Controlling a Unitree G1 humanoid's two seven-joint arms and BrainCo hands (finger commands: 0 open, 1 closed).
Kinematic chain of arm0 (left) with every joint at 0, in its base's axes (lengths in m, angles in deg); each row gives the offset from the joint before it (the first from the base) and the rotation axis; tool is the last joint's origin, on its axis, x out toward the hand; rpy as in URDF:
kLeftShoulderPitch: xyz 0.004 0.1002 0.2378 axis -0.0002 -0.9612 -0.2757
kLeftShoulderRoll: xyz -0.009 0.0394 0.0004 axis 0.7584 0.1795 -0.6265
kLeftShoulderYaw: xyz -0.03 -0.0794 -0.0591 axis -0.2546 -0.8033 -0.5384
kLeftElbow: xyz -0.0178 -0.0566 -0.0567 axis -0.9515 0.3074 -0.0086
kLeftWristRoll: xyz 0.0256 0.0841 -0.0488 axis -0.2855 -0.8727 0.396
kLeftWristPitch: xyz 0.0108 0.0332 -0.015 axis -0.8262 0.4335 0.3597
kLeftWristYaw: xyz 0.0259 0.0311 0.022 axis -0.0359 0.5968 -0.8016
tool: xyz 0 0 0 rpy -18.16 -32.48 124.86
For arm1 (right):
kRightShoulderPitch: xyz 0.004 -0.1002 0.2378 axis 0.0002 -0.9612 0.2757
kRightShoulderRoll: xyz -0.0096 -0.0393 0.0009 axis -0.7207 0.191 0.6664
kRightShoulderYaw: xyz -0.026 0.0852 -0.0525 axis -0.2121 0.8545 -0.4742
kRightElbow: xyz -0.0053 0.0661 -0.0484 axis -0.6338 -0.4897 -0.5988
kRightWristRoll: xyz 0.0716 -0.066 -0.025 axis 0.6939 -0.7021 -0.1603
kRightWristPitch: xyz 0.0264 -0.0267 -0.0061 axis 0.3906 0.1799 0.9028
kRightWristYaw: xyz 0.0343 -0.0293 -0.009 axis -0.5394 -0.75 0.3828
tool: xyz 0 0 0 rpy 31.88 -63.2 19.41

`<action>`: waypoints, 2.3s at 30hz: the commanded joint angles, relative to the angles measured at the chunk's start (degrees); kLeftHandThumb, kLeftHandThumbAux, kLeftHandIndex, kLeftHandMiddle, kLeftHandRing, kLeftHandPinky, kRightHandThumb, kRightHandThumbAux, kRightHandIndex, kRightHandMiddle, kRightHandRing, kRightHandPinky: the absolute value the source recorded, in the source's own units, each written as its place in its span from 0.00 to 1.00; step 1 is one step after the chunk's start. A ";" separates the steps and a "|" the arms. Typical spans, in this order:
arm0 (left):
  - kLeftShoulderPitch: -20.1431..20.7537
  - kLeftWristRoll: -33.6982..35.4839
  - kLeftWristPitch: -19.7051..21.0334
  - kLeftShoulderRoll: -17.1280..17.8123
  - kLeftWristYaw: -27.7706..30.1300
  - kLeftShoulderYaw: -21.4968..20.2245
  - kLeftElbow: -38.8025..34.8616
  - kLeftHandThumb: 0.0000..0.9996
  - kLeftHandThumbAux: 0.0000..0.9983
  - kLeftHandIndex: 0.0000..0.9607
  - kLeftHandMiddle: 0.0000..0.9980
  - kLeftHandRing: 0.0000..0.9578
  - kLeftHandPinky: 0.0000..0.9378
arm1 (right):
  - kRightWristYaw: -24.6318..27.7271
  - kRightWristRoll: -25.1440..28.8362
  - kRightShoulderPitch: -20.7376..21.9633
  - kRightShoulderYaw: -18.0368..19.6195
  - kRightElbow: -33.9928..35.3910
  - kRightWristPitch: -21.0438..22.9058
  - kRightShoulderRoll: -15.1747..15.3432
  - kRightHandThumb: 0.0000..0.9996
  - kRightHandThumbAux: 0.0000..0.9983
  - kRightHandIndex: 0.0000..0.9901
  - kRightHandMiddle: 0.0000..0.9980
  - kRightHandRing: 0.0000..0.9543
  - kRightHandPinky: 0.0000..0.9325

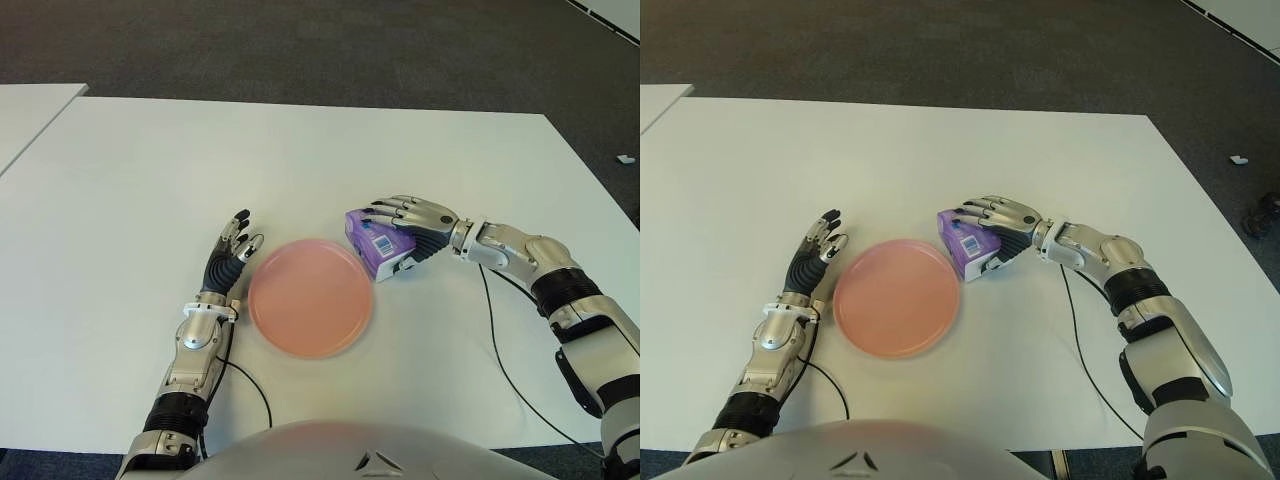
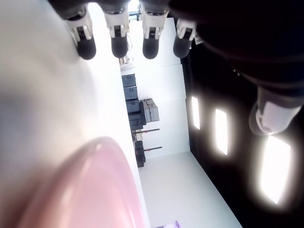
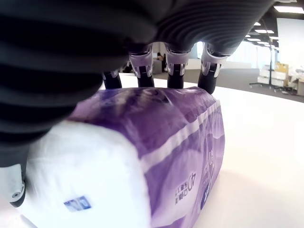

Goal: Put the tissue paper into the plate.

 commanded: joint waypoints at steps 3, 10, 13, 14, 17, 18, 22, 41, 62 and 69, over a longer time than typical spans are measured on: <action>-3.30 0.47 2.66 0.11 1.45 0.24 2.62 0.00 0.40 0.00 0.00 0.00 0.00 | 1.74 -1.05 -1.79 -1.80 -0.06 0.36 -0.57 0.20 0.53 0.01 0.00 0.00 0.00; -3.53 0.36 2.65 -0.05 0.95 0.24 2.35 0.00 0.40 0.00 0.00 0.00 0.00 | 1.78 -1.29 -3.33 -2.58 -0.15 0.62 -0.73 0.16 0.53 0.01 0.00 0.00 0.00; -3.79 -0.51 2.98 0.09 0.32 0.45 2.09 0.00 0.41 0.00 0.00 0.00 0.00 | -1.12 -3.52 -5.16 -4.29 -2.18 2.01 -1.61 0.15 0.53 0.01 0.00 0.00 0.00; -3.85 -0.73 3.20 0.09 0.18 0.52 1.98 0.00 0.41 0.00 0.00 0.00 0.00 | -2.26 -4.25 -5.48 -4.90 -3.08 2.42 -1.89 0.14 0.53 0.01 0.00 0.00 0.00; -3.89 -0.86 3.86 0.09 0.17 0.46 1.99 0.00 0.41 0.00 0.00 0.00 0.00 | -5.74 -5.97 -5.70 -6.82 -6.14 3.53 -2.68 0.14 0.53 0.01 0.00 0.00 0.00; -3.85 -0.80 4.04 0.09 0.24 0.38 2.10 0.00 0.41 0.00 0.00 0.00 0.00 | -6.86 -6.44 -5.64 -7.42 -7.16 3.84 -2.91 0.14 0.53 0.02 0.00 0.00 0.00; -3.76 -0.48 4.35 -0.07 0.33 0.07 2.39 0.00 0.41 0.00 0.00 0.00 0.00 | -10.42 -7.53 -4.95 -9.58 -10.86 4.76 -3.87 0.15 0.54 0.02 0.00 0.00 0.00; -3.72 -0.16 0.86 -0.68 0.17 -0.32 3.19 0.00 0.43 0.00 0.00 0.00 0.00 | -14.15 -5.03 -2.51 -12.79 -17.51 4.77 -5.72 0.14 0.52 0.01 0.00 0.00 0.00; -3.64 -0.65 0.40 -0.48 0.00 -0.18 3.39 0.00 0.42 0.00 0.00 0.00 0.00 | -14.87 -3.66 -2.36 -12.71 -18.30 4.92 -6.64 0.20 0.53 0.03 0.01 0.02 0.04; -3.78 -0.35 2.07 -0.55 0.32 -0.07 2.68 0.00 0.43 0.00 0.00 0.00 0.00 | -32.58 -8.09 -3.95 -13.14 -16.94 13.50 -8.13 0.64 0.64 0.38 0.55 0.60 0.68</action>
